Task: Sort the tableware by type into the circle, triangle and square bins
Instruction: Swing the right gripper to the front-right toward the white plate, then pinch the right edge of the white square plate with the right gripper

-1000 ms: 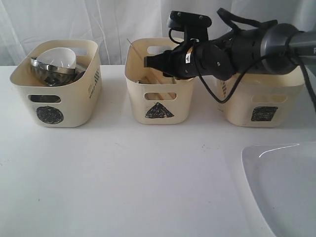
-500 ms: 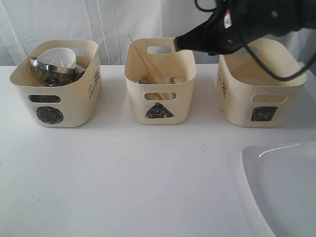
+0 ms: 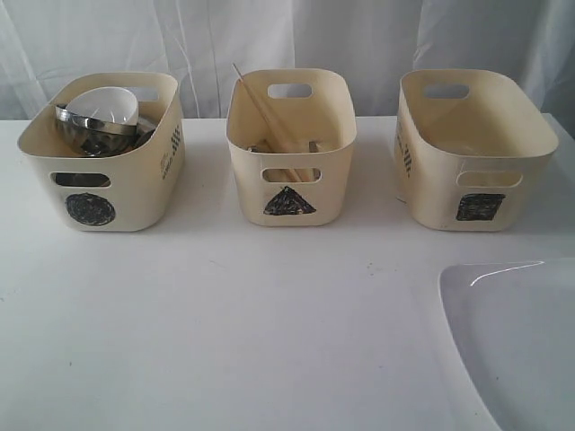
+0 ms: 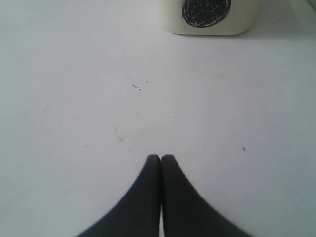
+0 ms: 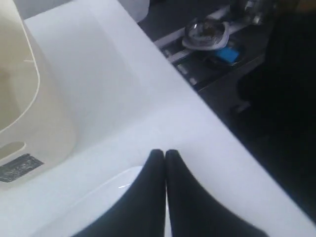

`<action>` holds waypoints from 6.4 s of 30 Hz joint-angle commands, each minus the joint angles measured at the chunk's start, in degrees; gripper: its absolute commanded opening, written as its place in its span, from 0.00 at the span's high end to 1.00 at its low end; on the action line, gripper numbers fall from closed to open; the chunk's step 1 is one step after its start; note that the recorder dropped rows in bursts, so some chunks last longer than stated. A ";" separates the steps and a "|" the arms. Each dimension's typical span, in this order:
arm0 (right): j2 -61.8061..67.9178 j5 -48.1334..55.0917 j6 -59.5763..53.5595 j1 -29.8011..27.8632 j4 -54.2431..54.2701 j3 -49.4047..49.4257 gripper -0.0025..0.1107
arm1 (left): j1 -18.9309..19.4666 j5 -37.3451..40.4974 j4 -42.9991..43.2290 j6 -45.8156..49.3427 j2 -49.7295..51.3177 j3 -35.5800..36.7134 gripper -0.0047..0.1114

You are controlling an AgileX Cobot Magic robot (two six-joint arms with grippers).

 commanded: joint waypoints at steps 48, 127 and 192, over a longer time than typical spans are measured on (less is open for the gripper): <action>50.84 18.94 -129.57 -23.11 74.94 -11.50 0.47 | 0.11 0.51 -0.34 0.24 -0.24 0.42 0.96; 49.70 22.29 -112.27 3.36 64.06 -12.13 0.98 | 0.11 0.51 -0.34 0.24 -0.24 0.42 0.96; 41.02 37.82 -111.08 5.97 95.18 -11.36 0.98 | 0.11 0.51 -0.34 0.24 -0.24 0.42 0.96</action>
